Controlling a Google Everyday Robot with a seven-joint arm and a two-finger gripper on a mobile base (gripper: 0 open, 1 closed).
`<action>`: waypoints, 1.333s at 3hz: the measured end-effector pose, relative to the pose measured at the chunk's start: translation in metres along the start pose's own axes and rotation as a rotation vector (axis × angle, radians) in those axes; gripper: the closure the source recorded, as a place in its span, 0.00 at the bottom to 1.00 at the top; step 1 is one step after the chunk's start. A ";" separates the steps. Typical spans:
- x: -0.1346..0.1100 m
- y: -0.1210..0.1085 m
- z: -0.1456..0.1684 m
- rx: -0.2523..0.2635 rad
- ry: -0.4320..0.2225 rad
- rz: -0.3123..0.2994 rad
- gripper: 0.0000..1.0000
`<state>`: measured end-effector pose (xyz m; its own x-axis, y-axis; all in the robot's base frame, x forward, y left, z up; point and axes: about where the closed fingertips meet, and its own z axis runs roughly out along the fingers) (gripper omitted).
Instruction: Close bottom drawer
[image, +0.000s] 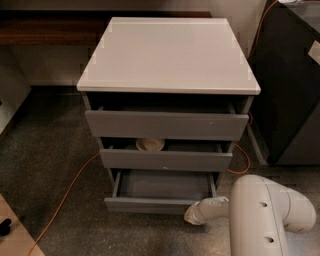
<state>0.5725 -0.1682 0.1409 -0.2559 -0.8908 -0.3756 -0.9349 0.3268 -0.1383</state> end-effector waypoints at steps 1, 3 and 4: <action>-0.001 -0.009 0.006 0.020 -0.016 0.003 1.00; -0.004 -0.035 0.009 0.088 -0.059 0.000 1.00; -0.007 -0.048 0.012 0.112 -0.071 -0.006 1.00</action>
Offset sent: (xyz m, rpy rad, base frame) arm 0.0408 -0.0130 -0.0013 0.0396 -0.1141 -0.0373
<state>0.6223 -0.1736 0.1398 -0.2283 -0.8697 -0.4376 -0.9022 0.3579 -0.2406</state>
